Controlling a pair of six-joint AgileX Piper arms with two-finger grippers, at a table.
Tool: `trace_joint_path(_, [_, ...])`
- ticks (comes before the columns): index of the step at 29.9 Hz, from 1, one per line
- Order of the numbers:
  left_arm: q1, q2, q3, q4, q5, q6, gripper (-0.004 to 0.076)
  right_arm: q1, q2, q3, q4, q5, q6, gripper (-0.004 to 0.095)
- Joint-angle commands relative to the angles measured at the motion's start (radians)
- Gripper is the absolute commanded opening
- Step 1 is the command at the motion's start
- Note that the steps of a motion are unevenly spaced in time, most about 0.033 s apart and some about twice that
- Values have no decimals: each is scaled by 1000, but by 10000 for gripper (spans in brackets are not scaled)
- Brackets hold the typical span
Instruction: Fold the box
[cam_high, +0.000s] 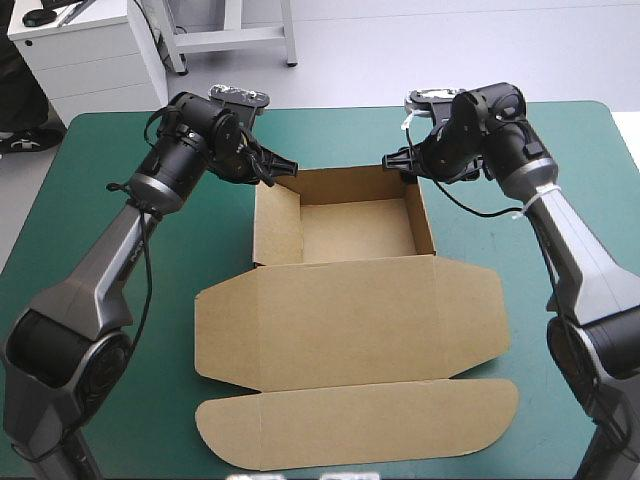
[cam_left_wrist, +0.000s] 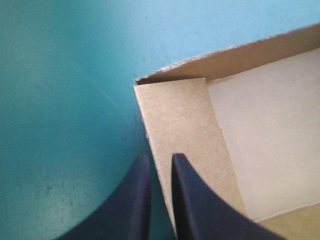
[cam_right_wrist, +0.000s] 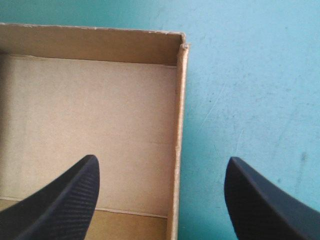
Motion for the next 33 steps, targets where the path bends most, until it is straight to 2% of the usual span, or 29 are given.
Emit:
trace_joint_path(1, [-5, -125, 1, -33, 41, 31, -2, -7, -114, -34, -9, 14, -23, 653])
trace_joint_path(7, [-5, -323, 185, -9, 41, 36, -3, -7, -220, 2, -1, 14, -49, 654])
trace_joint_path(15, [-5, -682, 567, -3, 39, 65, -3, -7, -294, 101, 2, 14, -62, 703])
trace_joint_path(23, [-5, -987, 830, -50, 33, 67, -3, -14, -186, 107, 6, 12, -104, 703])
trace_joint_path(33, [-5, -1277, 984, -97, 9, 120, -3, -47, 13, 107, 13, -7, -97, 703])
